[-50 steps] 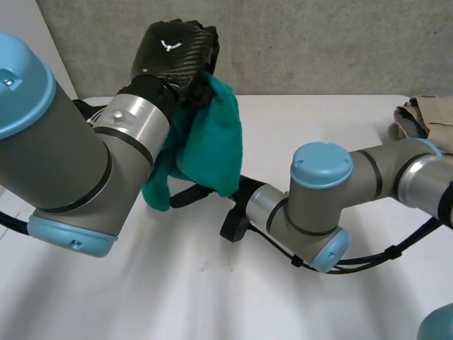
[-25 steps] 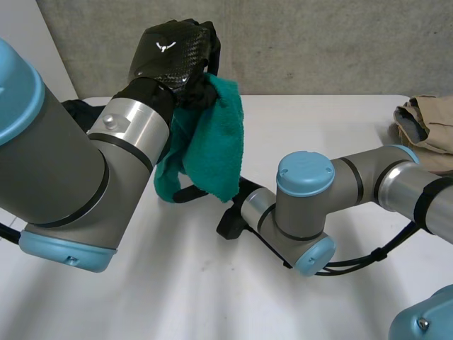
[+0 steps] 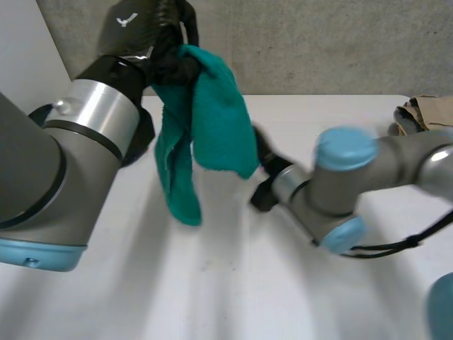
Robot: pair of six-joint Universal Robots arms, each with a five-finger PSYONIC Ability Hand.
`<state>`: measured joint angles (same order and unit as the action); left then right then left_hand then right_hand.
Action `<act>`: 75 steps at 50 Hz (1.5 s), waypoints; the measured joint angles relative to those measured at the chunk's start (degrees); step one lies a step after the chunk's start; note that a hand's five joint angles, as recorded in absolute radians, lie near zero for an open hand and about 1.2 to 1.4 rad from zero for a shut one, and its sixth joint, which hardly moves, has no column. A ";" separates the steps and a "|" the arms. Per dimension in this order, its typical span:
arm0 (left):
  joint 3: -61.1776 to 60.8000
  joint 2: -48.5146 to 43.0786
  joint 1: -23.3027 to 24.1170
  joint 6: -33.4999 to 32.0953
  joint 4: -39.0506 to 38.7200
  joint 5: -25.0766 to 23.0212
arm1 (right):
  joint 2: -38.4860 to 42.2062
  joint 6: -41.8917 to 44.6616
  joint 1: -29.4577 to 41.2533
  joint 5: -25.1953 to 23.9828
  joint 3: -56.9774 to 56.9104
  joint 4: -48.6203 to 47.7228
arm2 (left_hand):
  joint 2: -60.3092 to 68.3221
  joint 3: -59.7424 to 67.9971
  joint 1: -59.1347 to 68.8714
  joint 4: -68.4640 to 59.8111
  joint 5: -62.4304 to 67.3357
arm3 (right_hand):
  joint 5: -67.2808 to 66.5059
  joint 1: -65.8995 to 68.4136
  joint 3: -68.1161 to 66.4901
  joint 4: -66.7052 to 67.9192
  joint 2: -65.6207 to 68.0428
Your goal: Fold the laundry.
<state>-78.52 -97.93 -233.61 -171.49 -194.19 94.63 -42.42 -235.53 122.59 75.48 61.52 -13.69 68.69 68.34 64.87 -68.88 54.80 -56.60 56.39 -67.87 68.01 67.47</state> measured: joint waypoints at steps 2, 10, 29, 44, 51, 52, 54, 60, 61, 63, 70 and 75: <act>-0.84 0.64 -1.03 -0.08 -0.68 -0.06 | -2.36 2.62 -2.62 0.60 1.75 0.06 | 0.04 0.07 0.00 0.00 0.00 | 0.00 0.00 0.00 0.00 0.00; -8.01 0.94 -7.93 -0.14 -6.18 -0.59 | -16.74 22.19 -14.60 2.64 6.48 0.03 | 0.04 0.07 0.00 -0.01 0.00 | -0.33 0.00 0.00 0.00 0.00; -11.75 -16.05 -11.82 -0.87 -6.81 -0.39 | -15.75 38.87 -8.26 -11.72 6.72 9.88 | -29.00 -28.25 -27.56 29.26 -25.15 | 44.44 -41.44 47.43 -46.45 -47.87; -17.37 -5.21 -13.13 -13.07 -3.73 -0.96 | -18.31 52.06 -7.83 -7.29 8.48 16.78 | -47.85 -47.23 -43.02 48.42 -44.68 | 52.83 -44.85 55.54 -54.47 -54.76; -19.45 -4.66 -8.93 -19.79 -3.83 -1.55 | -19.07 59.89 -8.10 -6.58 12.07 20.02 | -47.85 -47.23 -43.02 48.42 -44.70 | 52.83 -44.85 55.54 -54.47 -54.76; -19.34 -5.55 -8.44 -21.29 -3.80 -1.63 | -19.09 61.13 -8.19 -6.57 12.72 20.57 | -47.85 -47.23 -43.02 48.42 -44.70 | 52.83 -44.85 55.54 -54.47 -54.76; -18.83 -7.68 -7.80 -24.45 -3.75 -1.71 | -19.09 62.69 -8.36 -6.58 13.69 21.25 | -47.80 -47.19 -43.01 48.36 -44.52 | 52.83 -44.85 55.54 -54.47 -54.76; -16.06 -13.38 -6.25 -33.83 -3.98 -1.56 | -19.04 65.60 -9.51 -6.86 17.34 22.22 | -34.82 -35.01 -30.28 35.32 -31.21 | 52.83 -44.85 55.54 -54.47 -54.73; -15.32 -14.35 -6.02 -35.16 -4.09 -1.57 | -19.04 65.67 -9.83 -6.89 17.81 22.21 | -34.82 -35.01 -30.28 35.32 -31.21 | 52.83 -44.85 55.54 -54.47 -54.76; -14.28 -15.65 -5.79 -36.55 -4.18 -1.60 | -19.03 65.69 -10.25 -6.95 18.40 22.18 | -28.34 -28.80 -23.23 29.13 -25.22 | 52.83 -44.85 55.54 -54.47 -54.76; -9.07 -20.05 -4.71 -39.35 -4.39 -1.72 | -19.02 65.43 -13.01 -6.99 20.49 21.76 | -0.31 -0.80 -0.74 0.43 0.32 | 52.83 -44.85 55.54 -54.47 -54.76; -5.53 -16.35 -2.66 -38.69 -4.43 -1.51 | -19.04 64.96 -16.11 -6.72 20.52 21.21 | -0.29 -0.69 -0.74 0.23 0.32 | 52.83 -44.85 55.54 -54.47 -54.76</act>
<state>-84.05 -114.29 -236.27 -210.18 -198.63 93.12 -61.45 -170.57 106.47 68.76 82.04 7.52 68.40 67.65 64.13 -68.65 55.12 -3.76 11.54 -12.33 13.54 12.71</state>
